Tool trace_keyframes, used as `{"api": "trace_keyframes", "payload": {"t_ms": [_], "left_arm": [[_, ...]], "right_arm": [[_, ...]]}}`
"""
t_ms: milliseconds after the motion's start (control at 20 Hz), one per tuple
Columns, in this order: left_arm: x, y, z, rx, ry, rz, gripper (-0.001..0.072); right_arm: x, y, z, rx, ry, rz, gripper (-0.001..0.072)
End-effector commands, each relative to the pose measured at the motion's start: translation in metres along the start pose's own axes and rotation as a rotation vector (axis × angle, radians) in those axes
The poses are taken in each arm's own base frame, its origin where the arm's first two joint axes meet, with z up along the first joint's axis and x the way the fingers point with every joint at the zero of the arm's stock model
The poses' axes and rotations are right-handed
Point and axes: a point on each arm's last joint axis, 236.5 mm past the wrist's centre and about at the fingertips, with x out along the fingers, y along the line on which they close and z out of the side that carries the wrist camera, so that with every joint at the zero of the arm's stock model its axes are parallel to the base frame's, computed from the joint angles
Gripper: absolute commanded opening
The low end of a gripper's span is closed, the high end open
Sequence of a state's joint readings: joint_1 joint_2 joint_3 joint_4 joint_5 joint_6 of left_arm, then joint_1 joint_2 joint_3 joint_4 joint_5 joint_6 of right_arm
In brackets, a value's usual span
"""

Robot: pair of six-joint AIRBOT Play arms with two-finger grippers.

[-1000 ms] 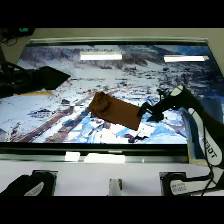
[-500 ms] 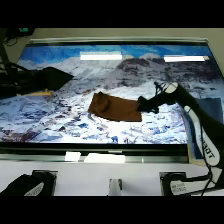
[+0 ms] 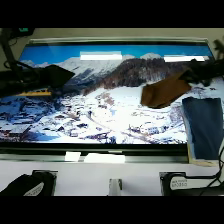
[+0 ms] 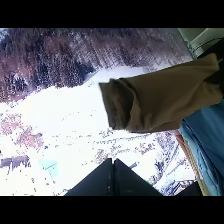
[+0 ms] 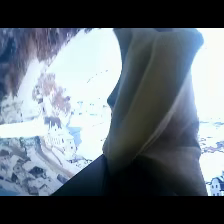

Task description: Fold the shirts.

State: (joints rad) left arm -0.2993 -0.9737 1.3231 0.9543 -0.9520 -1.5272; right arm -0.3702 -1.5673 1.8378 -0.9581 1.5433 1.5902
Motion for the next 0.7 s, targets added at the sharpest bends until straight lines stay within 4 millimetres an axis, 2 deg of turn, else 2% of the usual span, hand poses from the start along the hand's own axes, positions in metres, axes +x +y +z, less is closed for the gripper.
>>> {"api": "trace_keyframes", "payload": {"t_ms": [0,100,200,450,550,650], "left_arm": [[0.007,0.007,-0.009,-0.014,0.024,0.009,0.0029],[0.011,0.013,-0.018,-0.026,0.044,0.017,0.0029],[0.014,0.017,-0.024,-0.022,0.058,0.021,0.0029],[0.019,0.023,-0.026,-0.019,0.048,0.030,0.0029],[0.020,0.024,-0.028,-0.008,0.051,0.030,0.0029],[0.022,0.026,-0.030,-0.002,0.055,0.033,0.0029]], "right_arm": [[-0.082,-0.029,0.025,0.083,-0.141,-0.049,0.0014],[-0.121,-0.047,0.034,0.157,-0.233,-0.072,0.0014],[-0.155,-0.063,0.031,0.205,-0.306,-0.101,0.0014],[-0.221,-0.094,0.001,0.335,-0.401,-0.171,0.0015],[-0.238,-0.098,-0.017,0.367,-0.403,-0.196,0.0015],[-0.243,-0.098,-0.034,0.375,-0.385,-0.224,0.0015]]}}
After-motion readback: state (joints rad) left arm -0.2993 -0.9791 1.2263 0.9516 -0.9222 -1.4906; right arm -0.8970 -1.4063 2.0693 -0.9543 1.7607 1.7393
